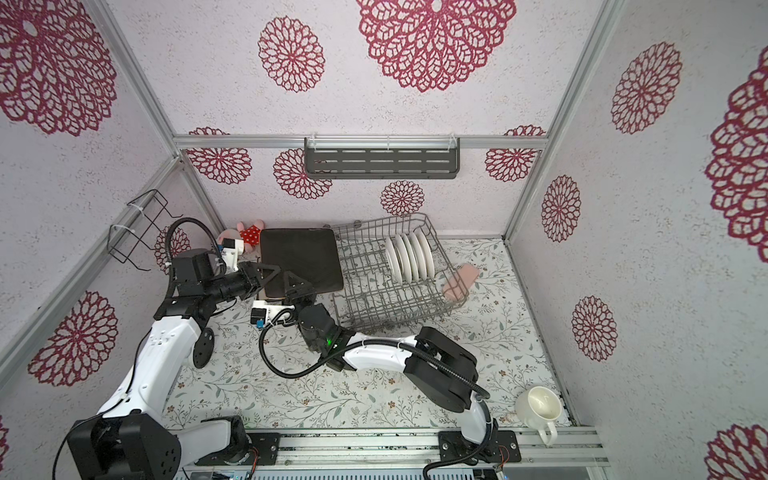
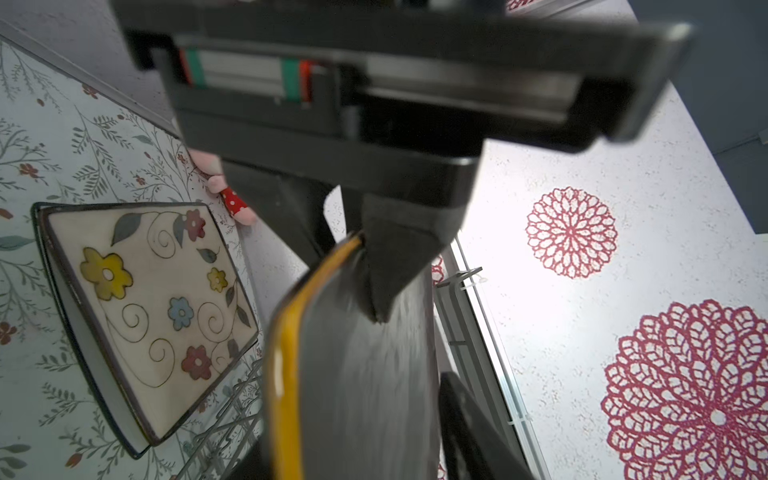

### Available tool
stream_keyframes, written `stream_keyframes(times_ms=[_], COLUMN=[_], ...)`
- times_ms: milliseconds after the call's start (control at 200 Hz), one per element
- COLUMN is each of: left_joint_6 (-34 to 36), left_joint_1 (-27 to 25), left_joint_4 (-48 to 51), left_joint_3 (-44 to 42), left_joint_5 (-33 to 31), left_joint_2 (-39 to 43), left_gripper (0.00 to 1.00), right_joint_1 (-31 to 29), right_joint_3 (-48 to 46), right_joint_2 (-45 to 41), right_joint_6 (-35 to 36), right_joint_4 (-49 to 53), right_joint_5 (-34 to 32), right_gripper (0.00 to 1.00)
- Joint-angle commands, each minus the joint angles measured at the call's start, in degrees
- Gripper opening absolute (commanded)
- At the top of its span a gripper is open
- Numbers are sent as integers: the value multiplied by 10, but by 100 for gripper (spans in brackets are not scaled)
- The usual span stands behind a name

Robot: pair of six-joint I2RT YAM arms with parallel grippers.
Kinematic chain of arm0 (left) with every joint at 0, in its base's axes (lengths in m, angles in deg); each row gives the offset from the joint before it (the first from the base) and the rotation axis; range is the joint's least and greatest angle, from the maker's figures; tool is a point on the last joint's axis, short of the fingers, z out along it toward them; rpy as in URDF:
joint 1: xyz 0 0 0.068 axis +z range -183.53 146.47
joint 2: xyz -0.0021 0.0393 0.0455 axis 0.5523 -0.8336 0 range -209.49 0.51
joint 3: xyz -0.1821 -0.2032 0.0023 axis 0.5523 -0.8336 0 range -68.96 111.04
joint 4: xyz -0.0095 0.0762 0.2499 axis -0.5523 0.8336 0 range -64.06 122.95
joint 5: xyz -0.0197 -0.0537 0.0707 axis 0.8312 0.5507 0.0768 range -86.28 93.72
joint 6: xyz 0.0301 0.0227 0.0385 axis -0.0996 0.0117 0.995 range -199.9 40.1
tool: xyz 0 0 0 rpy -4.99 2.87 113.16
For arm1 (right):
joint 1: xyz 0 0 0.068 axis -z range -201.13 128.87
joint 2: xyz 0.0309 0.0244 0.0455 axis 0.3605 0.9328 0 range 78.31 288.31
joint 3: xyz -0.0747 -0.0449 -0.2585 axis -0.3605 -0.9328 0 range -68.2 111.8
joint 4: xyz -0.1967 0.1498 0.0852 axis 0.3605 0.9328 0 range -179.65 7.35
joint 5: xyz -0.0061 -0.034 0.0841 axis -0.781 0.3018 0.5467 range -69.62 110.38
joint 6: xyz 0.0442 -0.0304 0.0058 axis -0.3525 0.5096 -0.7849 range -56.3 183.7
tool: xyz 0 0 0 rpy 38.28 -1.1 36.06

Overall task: Unload the plates from the dish rack
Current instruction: 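Grasp the dark plate edge with the left gripper while the right holds it, then open the right gripper off the dark plate and withdraw it to the rack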

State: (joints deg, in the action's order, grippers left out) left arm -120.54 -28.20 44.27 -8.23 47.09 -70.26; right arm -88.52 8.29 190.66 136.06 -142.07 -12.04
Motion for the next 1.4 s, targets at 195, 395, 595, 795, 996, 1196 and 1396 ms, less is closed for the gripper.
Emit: stream_keyframes(times_ms=[195,395,595,795,996,1196,1396], left_joint_6=[25,17,15,-5,-17,-25,-9], left_joint_1=[12,12,20,30,39,50,54], left_joint_4=[-44,-53,-65,-102,-124,-142,-143], left_joint_3=[22,20,22,26,31,44,66], left_joint_5=[-35,-33,-59,-66,-82,-85,-82], left_joint_2=[-17,-31,-34,-51,-64,-89,-130], left_gripper=[0,0,0,0,0,0,0], right_joint_1=[13,17,18,23,38,102,186], right_joint_3=[-49,-62,-107,-138,-171,-180,-178], right_joint_2=[-110,-111,-150,-220,-269,-343,-418], right_joint_6=[-62,-70,-95,-165,-206,-328,-454], right_joint_4=[-80,-72,-28,90,134,213,323], right_joint_5=[30,29,62,98,92,107,194], right_gripper=[58,57,62,80,84,84,84])
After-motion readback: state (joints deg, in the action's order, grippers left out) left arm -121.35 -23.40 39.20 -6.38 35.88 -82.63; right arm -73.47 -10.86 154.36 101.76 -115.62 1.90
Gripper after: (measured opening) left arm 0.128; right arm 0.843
